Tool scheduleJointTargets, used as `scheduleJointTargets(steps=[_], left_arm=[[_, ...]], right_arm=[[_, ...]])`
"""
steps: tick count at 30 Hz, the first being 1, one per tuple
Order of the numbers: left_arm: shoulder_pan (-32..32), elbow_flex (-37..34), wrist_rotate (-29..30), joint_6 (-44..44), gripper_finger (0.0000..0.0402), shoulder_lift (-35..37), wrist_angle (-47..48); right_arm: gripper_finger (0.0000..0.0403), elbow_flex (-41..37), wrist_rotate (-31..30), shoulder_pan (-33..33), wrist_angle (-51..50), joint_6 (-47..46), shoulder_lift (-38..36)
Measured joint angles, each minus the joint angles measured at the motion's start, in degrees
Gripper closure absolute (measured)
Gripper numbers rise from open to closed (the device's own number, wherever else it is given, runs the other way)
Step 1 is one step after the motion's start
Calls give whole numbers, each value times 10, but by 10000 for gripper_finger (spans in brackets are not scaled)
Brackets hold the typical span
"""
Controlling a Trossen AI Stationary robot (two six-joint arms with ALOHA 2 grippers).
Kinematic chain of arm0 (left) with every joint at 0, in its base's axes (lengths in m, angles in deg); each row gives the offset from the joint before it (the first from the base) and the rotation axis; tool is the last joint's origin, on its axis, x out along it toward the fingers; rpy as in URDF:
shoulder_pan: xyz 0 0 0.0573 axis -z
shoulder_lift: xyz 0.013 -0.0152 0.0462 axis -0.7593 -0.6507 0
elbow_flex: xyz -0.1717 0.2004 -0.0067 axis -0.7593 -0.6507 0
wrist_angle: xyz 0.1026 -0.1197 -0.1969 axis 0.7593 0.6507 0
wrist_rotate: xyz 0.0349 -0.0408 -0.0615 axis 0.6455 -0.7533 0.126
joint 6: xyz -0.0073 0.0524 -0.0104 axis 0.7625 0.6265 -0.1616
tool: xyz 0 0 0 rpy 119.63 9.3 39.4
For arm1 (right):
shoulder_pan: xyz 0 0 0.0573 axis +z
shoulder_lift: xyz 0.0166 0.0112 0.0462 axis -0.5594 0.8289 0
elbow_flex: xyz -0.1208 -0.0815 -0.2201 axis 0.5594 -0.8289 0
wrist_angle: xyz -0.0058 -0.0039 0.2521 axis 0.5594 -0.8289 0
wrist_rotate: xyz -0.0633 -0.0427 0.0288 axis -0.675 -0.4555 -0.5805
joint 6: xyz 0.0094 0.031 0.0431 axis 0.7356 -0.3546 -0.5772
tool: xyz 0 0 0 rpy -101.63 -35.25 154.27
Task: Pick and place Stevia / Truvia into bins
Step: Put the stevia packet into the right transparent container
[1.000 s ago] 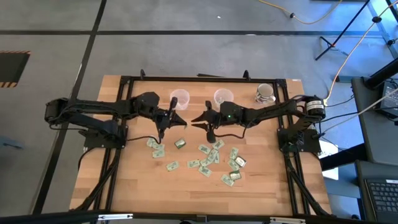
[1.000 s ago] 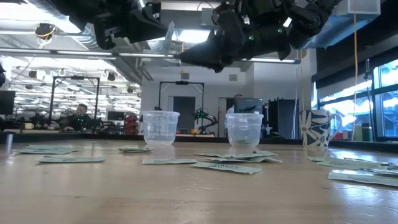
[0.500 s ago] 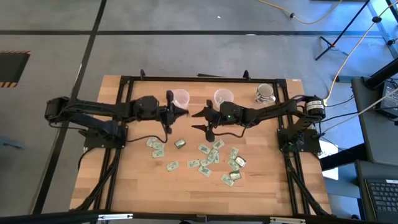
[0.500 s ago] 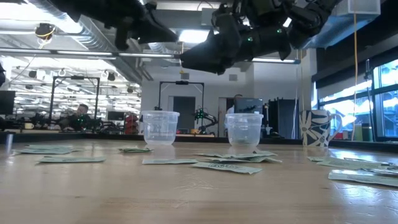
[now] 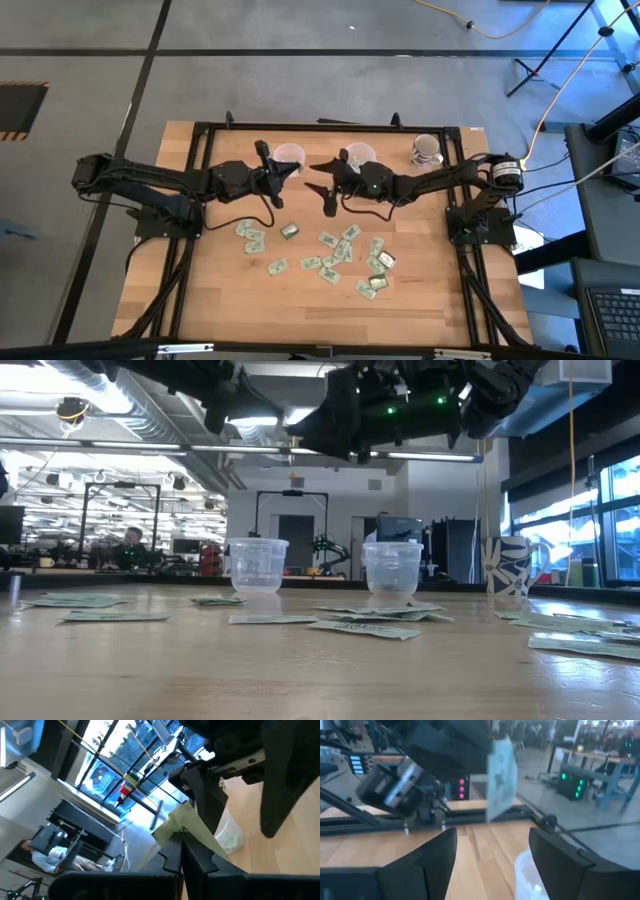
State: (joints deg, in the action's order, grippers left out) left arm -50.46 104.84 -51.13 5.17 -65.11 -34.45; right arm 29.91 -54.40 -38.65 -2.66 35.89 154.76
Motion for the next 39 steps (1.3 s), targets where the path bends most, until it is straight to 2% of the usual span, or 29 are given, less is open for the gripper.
scheduleJointTargets(steps=[7,13,17,29,33,39], left_arm=[[0,0,-8,-6,400,0,-7],[0,0,-7,-11,399,0,-11],[0,0,-7,-11,400,0,-17],[0,0,-6,-53,400,0,-28],[0,0,-6,-54,399,0,-28],[0,0,-6,-55,400,0,-28]], right_arm=[[152,27,1,2,1,10,0],[152,70,-2,2,-60,13,0],[152,87,-27,2,-100,11,0],[153,88,-29,2,-97,-5,0],[173,88,-31,2,-97,-6,0],[231,88,-31,1,-97,-6,0]])
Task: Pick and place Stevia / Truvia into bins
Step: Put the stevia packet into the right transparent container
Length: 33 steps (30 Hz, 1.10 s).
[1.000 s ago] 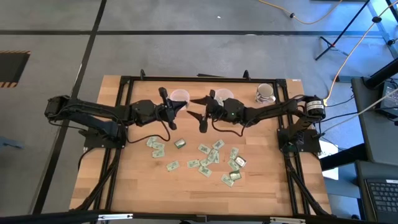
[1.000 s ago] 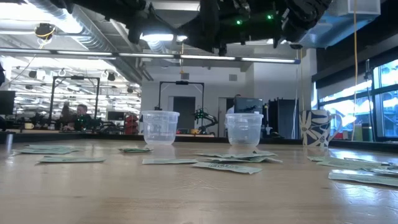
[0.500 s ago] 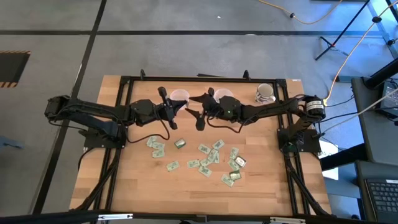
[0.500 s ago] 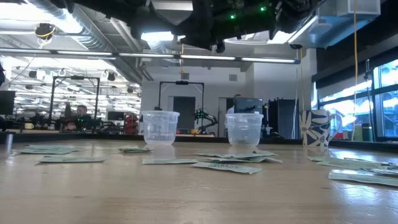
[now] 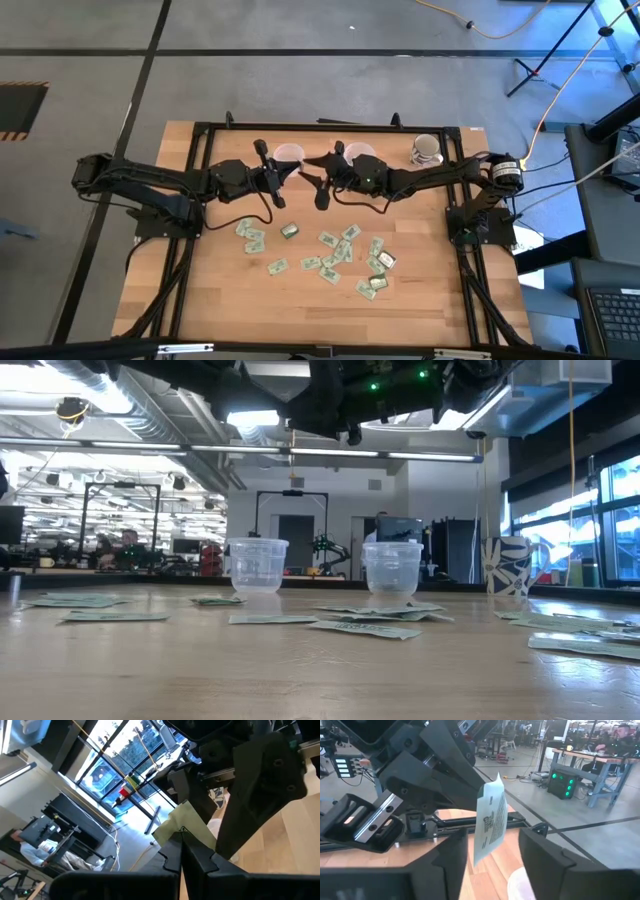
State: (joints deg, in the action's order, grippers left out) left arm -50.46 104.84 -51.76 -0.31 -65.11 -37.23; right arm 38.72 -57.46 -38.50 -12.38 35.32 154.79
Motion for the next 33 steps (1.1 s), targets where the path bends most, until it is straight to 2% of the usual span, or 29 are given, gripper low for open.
scheduleJointTargets(steps=[18,23,26,29,33], left_arm=[[0,0,-2,-2,396,0,1],[0,0,31,-13,364,0,3],[0,0,88,-24,341,0,4],[0,0,152,-46,323,1,31],[0,0,147,-102,310,1,112]], right_arm=[[391,0,0,0,-7,18,0],[392,0,0,0,-10,19,0],[395,0,-19,0,-16,34,0],[399,-1,-68,0,-55,59,-8],[398,0,-88,-9,-137,48,-40]])
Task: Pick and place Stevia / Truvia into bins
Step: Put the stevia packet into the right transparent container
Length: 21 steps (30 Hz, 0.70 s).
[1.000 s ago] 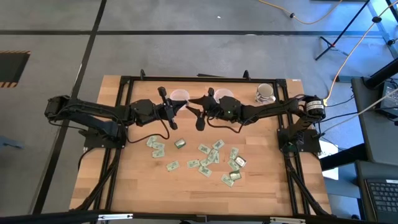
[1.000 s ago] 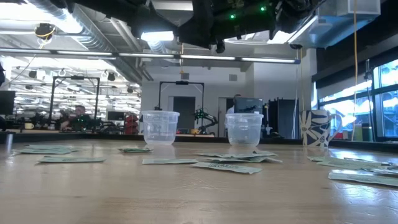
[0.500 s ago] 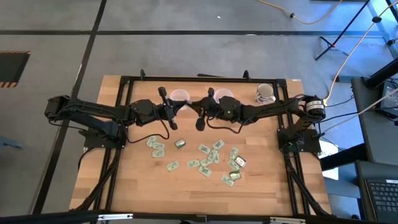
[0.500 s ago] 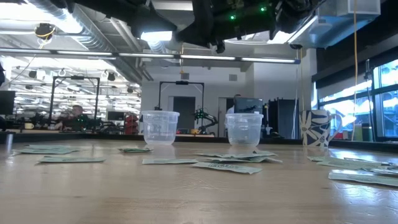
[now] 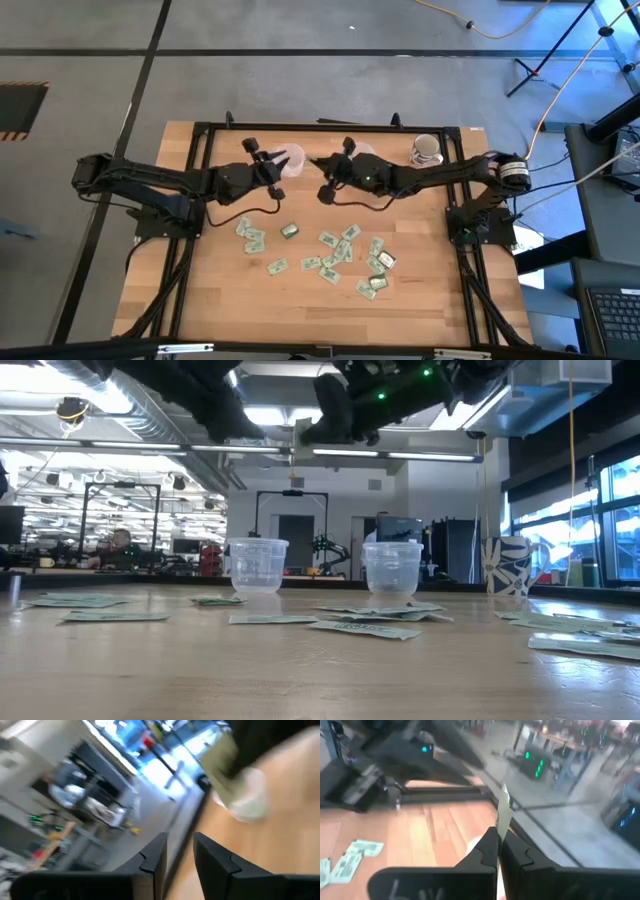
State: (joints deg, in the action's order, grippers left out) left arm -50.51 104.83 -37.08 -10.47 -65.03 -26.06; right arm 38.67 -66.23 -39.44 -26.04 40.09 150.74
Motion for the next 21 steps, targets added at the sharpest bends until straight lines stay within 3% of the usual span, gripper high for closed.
scheduleJointTargets(steps=[7,13,21], left_arm=[[0,0,-148,-125,313,0,146],[0,0,-291,-195,314,0,214],[0,0,-328,-273,318,0,279]], right_arm=[[398,0,-2,-68,-220,-100,-70],[398,0,8,-142,-314,-154,-54],[398,-1,18,-172,-349,-156,-1]])
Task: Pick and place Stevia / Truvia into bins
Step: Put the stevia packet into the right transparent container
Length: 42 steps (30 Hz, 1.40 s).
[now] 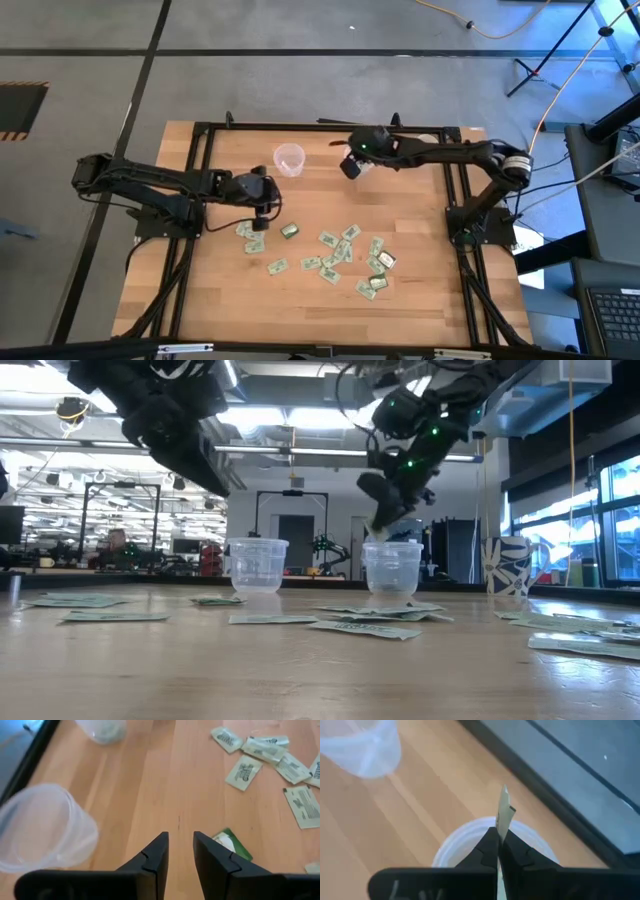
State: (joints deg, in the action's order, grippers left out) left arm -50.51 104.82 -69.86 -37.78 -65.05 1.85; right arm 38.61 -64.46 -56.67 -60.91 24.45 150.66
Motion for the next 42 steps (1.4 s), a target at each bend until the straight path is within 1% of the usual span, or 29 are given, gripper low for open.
scheduleJointTargets(steps=[3,10,14,17,20,23,29,32,35,39,42], left_arm=[[0,0,-1,-14,321,0,10],[0,0,-1,-15,323,0,14],[0,0,-2,-20,324,0,21],[0,0,-2,-41,324,0,38],[0,0,-3,-53,320,0,77],[0,0,-9,-95,315,0,116],[0,0,-32,-227,315,0,198],[0,-1,-24,-294,315,0,244],[0,-13,-21,-343,315,0,284],[0,-51,-34,-374,315,0,290],[0,-74,-37,-377,315,0,267]], right_arm=[[398,0,0,0,-13,-12,3],[398,0,3,0,-78,-53,4],[398,0,3,0,-90,-54,4],[396,0,3,0,-90,-53,4],[385,0,3,0,-90,-53,4],[368,0,3,0,-90,-53,4],[336,0,3,0,-89,-54,4],[328,0,3,0,-89,-57,4],[328,0,3,0,-89,-57,4],[330,0,3,0,-89,-56,4],[331,0,3,0,-88,-55,4]])
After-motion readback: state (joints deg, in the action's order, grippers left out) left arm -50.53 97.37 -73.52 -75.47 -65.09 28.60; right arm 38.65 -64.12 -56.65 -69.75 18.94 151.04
